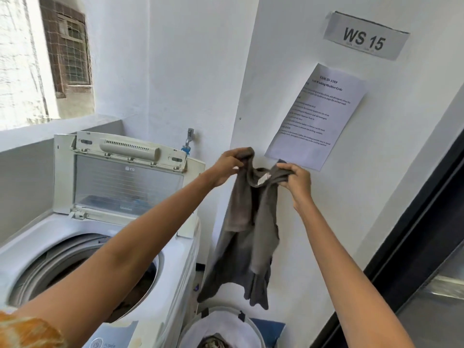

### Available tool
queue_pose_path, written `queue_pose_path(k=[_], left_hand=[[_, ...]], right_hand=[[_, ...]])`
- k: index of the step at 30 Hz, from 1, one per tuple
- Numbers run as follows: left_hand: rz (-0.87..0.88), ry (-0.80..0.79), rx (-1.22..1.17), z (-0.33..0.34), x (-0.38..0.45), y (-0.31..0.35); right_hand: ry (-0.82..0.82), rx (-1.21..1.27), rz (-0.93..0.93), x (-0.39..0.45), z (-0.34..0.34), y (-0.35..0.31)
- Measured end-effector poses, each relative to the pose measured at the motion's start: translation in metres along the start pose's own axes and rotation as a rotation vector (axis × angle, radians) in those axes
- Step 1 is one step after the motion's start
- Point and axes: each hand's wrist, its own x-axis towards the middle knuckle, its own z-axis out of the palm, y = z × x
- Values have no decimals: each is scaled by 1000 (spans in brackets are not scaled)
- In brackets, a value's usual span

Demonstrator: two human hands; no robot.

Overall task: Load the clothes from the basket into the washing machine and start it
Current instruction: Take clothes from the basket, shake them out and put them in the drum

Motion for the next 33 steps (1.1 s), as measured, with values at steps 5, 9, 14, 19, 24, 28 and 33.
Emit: queue_pose_path(k=[5,9,14,19,24,28,33], left_hand=[[91,-120,246,11,-9,-13],[156,386,124,-4,-4,-12],[181,328,-266,-24,-15,24],[301,566,118,-63,-31,54],[390,746,624,-117,-66,73],[449,877,632,-159,-91,97],[352,904,700,-210,-109,93]], right_hand=[[-390,34,-80,-1,31,-24],[-282,-189,-146,-1,35,-7],[-544,-605,60,-23,53,62],[-382,-408,88,-53,135,74],[-254,367,223,-77,228,22],[-86,645,186,-85,281,-13],[-16,489,136,-99,323,5]])
